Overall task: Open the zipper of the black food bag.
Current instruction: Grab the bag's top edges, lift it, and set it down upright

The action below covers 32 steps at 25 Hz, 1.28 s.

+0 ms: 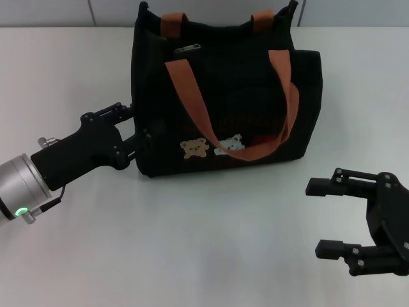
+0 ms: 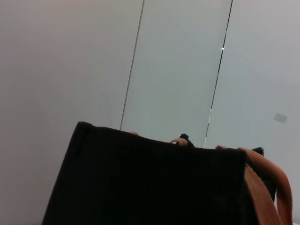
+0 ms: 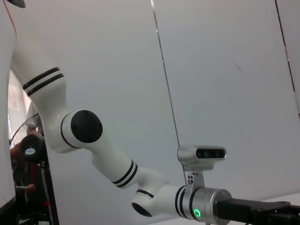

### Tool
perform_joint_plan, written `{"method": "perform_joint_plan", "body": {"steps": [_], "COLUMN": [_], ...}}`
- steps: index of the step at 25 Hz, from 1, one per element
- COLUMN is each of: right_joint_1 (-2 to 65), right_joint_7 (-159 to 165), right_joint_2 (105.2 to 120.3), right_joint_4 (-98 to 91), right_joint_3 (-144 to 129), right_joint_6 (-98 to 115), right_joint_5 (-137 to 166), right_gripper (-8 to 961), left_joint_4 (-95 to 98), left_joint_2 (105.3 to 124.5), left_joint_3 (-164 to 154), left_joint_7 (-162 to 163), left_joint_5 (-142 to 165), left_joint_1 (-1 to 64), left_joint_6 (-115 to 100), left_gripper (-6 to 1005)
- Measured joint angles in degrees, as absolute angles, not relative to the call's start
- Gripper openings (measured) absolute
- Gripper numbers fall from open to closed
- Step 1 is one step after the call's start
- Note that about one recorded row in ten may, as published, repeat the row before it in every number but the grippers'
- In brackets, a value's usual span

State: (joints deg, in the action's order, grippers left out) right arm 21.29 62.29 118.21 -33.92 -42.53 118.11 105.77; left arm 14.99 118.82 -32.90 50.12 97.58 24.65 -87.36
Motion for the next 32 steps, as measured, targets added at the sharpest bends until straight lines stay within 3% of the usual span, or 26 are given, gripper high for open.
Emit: {"method": "perform_joint_plan", "body": {"steps": [1, 12, 17, 32], "right_joint_1": [21.3, 21.8, 21.8, 22.0], "right_joint_7": [62.3, 62.2, 62.2, 62.1], "right_joint_2": [118.21, 118.21, 118.21, 118.30], "right_joint_4": [-33.9, -33.9, -33.9, -32.6], "right_joint_3": [-42.5, -42.5, -42.5, -42.5], "right_joint_6": [118.1, 118.1, 118.1, 117.4], "right_joint_5": [105.8, 105.8, 105.7, 105.7], "right_gripper": [773, 773, 773, 773], "left_joint_4": [14.9, 14.8, 14.8, 13.5], "left_joint_2": [118.82, 118.83, 118.83, 118.98], "left_joint_3": [-32.9, -33.0, -33.0, -32.3], "left_joint_7": [49.9, 49.7, 49.6, 47.5], "left_joint_5": [97.6, 97.7, 97.7, 96.2], "left_joint_1": [24.6, 24.7, 24.7, 24.5], "left_joint_6": [-87.3, -87.3, -87.3, -89.0], "left_gripper": [565, 320, 147, 101]}}
